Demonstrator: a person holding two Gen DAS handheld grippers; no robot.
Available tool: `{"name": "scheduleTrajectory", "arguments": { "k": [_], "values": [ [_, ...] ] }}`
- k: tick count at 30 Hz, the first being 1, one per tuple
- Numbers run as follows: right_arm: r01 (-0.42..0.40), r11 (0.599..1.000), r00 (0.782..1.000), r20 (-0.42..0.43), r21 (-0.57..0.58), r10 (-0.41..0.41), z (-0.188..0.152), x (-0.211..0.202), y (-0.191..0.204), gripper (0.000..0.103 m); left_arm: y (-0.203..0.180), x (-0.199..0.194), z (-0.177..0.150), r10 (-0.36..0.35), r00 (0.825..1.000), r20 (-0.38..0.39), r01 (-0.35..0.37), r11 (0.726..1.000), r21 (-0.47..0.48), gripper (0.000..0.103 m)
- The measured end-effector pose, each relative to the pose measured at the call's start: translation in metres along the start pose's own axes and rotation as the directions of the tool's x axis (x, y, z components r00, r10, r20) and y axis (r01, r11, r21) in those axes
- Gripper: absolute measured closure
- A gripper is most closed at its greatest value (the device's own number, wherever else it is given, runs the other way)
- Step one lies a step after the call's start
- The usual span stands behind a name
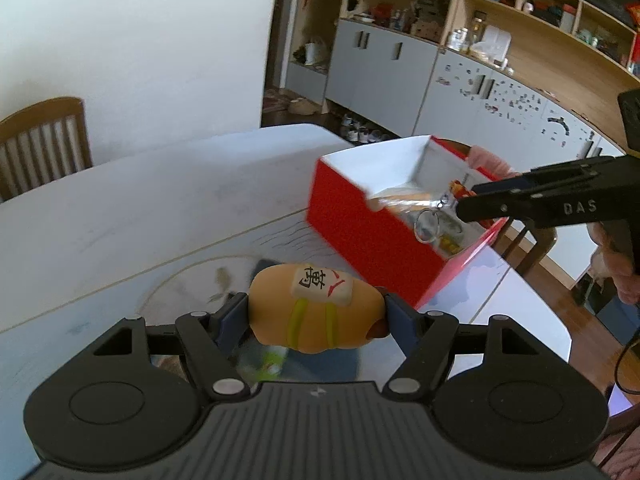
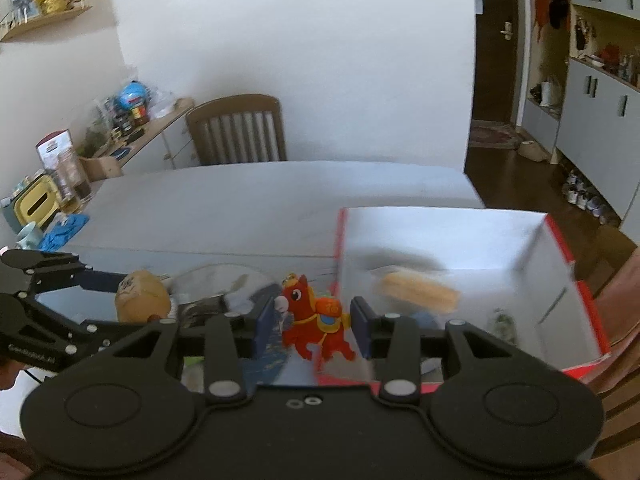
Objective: Organize objects
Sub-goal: 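Carry the yellow plush and red horse toy into the red box with both tools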
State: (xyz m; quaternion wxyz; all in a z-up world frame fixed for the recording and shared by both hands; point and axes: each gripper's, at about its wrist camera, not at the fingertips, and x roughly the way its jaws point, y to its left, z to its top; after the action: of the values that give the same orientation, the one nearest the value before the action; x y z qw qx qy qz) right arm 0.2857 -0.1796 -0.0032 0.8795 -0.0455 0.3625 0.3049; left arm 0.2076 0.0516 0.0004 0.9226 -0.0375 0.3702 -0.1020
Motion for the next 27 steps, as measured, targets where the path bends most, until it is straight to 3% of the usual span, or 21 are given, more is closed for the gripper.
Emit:
{"name": "scheduleTrajectory", "arguments": {
  "k": [9,20,27],
  "values": [
    [0.049,0.997,0.998,0.028,0.065,-0.051,-0.002,-0.004,-0.068,0.062,-0.064,0.039,0.034,-0.039,0.999,-0.007,0.039,0.996,0.080,0.030],
    [0.093,0.989,0.996,0.005,0.113,-0.094,0.005,0.016,-0.137,0.062,-0.147,0.104,0.074,-0.089,0.992,-0.093,0.101,0.986,0.130,0.030],
    [0.114,0.982,0.993,-0.058,0.149,-0.107,-0.005,0.041,-0.164,0.062,-0.174,0.156,0.088,-0.044,0.985,-0.165,0.068,0.987,0.144,0.030]
  ]
}}
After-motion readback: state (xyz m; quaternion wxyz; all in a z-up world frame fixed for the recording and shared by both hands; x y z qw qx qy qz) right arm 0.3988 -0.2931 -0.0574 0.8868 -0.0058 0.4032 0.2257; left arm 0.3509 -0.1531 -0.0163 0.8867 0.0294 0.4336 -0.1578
